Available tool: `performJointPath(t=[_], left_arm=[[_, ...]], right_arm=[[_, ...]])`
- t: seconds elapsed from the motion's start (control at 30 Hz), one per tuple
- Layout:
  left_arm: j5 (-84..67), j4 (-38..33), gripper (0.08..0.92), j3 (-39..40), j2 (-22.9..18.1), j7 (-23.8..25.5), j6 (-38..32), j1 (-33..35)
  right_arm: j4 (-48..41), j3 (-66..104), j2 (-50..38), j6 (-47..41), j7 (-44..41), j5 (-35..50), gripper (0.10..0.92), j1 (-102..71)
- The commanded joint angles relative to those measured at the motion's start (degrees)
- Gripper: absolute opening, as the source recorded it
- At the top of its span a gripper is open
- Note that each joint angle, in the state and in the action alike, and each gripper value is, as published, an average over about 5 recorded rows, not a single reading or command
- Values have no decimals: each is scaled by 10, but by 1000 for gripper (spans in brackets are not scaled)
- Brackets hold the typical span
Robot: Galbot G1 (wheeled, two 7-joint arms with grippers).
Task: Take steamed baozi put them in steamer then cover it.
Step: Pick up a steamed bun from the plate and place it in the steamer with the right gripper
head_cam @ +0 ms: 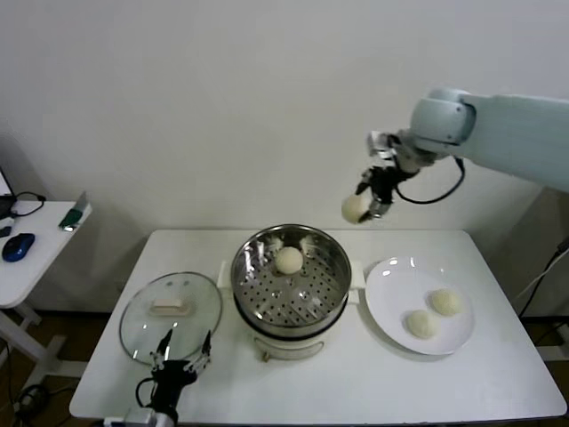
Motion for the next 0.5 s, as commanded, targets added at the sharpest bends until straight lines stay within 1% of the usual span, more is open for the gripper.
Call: performJointPath(t=[0.03, 0.2, 0.5], left_arm=[[-1, -5, 823, -1, 1, 0, 2, 1], [-3, -8, 823, -5, 1, 0, 1, 6], [-4, -9, 823, -10, 1, 0, -1, 9]], right_arm=[[66, 32, 145, -69, 71, 111, 662, 15], [44, 26, 188, -79, 100, 93, 662, -52], [-4, 7, 222, -94, 137, 47, 662, -147]])
